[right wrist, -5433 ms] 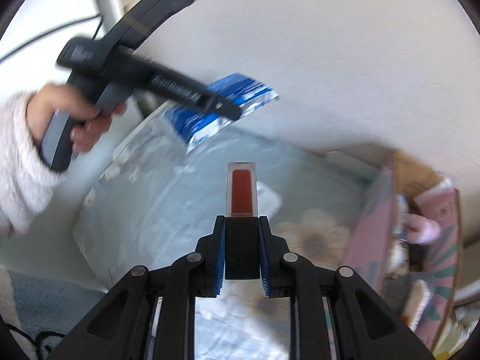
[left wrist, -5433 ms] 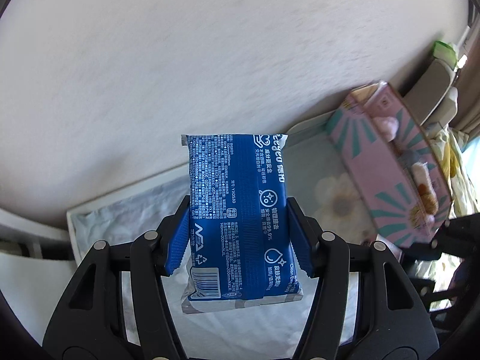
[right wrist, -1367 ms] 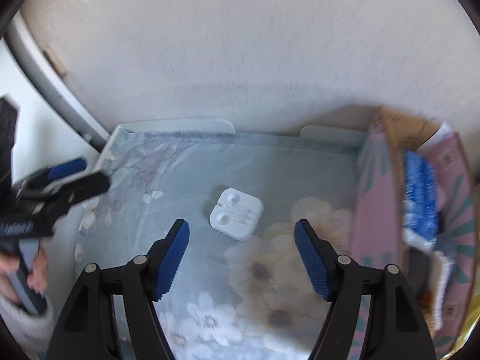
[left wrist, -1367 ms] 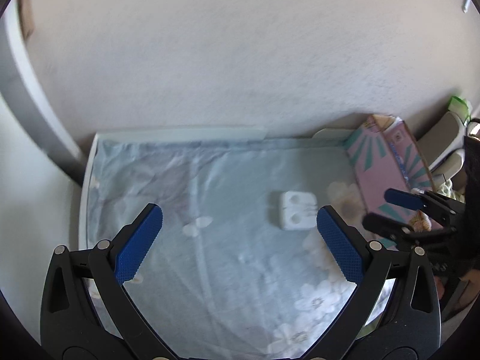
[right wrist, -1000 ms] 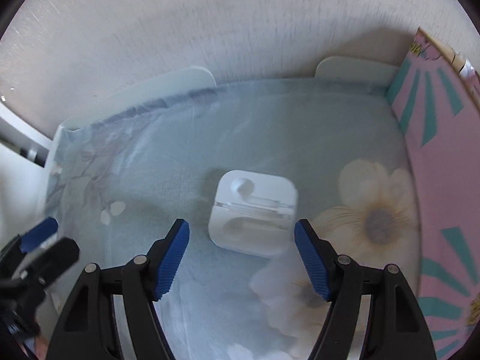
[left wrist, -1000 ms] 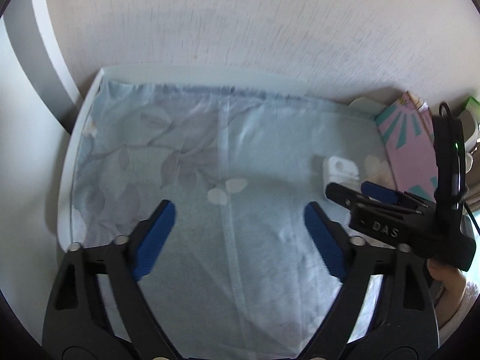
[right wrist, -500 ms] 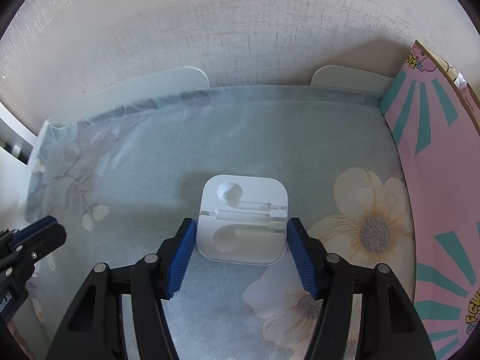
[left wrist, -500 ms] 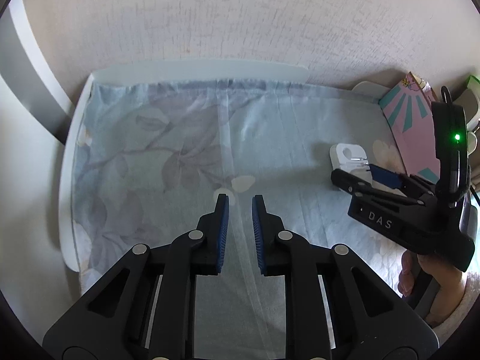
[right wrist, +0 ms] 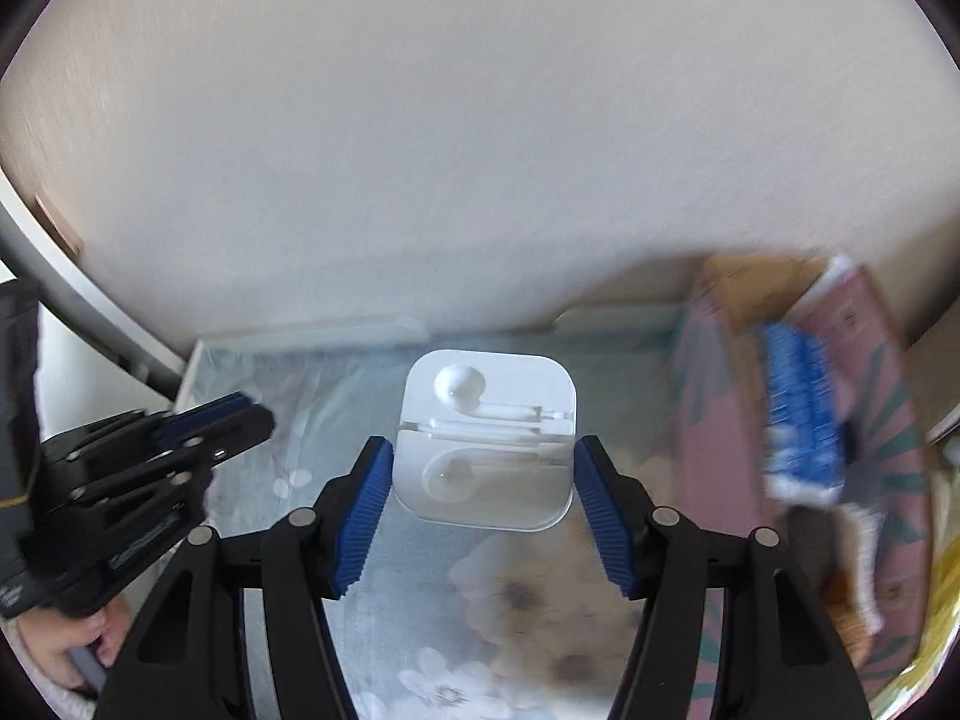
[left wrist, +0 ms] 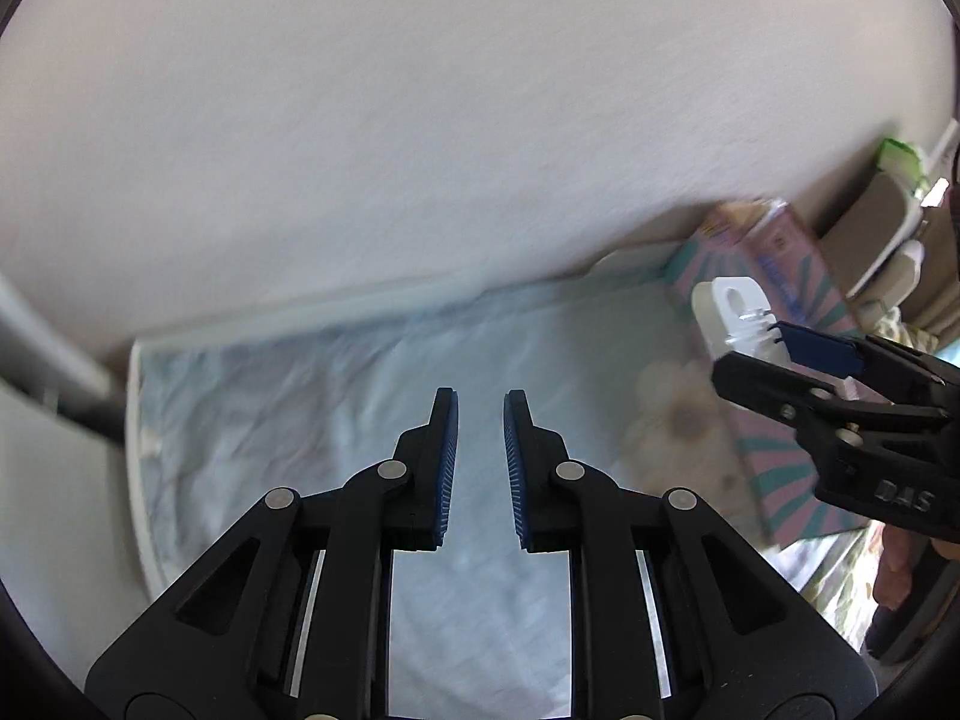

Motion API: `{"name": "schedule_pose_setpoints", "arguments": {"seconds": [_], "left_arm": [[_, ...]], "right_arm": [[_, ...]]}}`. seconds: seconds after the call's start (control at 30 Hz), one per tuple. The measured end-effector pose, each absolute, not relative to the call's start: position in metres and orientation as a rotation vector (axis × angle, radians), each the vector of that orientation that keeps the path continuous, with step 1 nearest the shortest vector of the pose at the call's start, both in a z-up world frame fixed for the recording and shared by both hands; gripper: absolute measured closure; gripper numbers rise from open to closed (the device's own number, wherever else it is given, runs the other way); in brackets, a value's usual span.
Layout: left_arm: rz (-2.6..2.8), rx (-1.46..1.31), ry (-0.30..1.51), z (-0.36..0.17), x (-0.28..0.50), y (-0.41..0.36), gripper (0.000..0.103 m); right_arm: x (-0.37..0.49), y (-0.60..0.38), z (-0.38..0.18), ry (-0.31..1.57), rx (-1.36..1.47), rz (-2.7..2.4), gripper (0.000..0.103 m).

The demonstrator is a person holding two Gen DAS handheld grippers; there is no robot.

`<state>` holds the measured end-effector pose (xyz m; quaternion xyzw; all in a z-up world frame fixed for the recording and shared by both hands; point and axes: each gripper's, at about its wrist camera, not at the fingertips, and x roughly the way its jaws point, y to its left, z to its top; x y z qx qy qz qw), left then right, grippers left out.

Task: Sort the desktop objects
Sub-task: 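Grasp the white earphone case with the right tool, then carry the earphone case into the box and open the right tool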

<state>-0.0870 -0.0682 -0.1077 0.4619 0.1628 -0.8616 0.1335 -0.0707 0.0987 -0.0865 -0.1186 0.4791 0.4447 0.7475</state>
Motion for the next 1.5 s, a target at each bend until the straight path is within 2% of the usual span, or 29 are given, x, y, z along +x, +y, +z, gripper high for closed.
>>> {"name": "schedule_pose_setpoints", "arguments": {"seconds": [0.27, 0.57, 0.8, 1.27, 1.33, 1.37, 1.47, 1.5], "left_arm": [[-2.639, 1.376, 0.430, -0.077, -0.174, 0.002, 0.089], [-2.730, 1.496, 0.275, -0.079, -0.252, 0.089, 0.089], [-2.715, 1.550, 0.246, -0.092, -0.272, 0.118, 0.089], [-2.725, 1.540, 0.225, -0.088, -0.279, 0.126, 0.088], [-2.717, 1.563, 0.250, -0.087, -0.283, 0.128, 0.086], [-2.701, 1.580, 0.264, -0.088, -0.286, 0.129, 0.086], [-2.660, 1.630, 0.285, -0.094, -0.292, 0.132, 0.080], [-2.652, 1.632, 0.282, -0.096, -0.293, 0.134, 0.065]], "right_arm": [[-0.020, 0.010, -0.070, 1.019, -0.181, 0.865, 0.045], [0.001, -0.057, -0.092, 1.017, -0.216, 0.797, 0.045], [0.008, -0.095, -0.112, 1.051, -0.196, 0.798, 0.045], [0.016, -0.093, -0.124, 1.060, -0.191, 0.863, 0.044], [0.016, -0.094, -0.125, 1.075, -0.175, 0.880, 0.035], [0.016, -0.093, -0.126, 1.086, -0.174, 0.886, 0.027], [0.013, -0.095, -0.124, 1.073, -0.176, 0.874, 0.025], [0.013, -0.096, -0.123, 1.065, -0.173, 0.868, 0.025]]}}
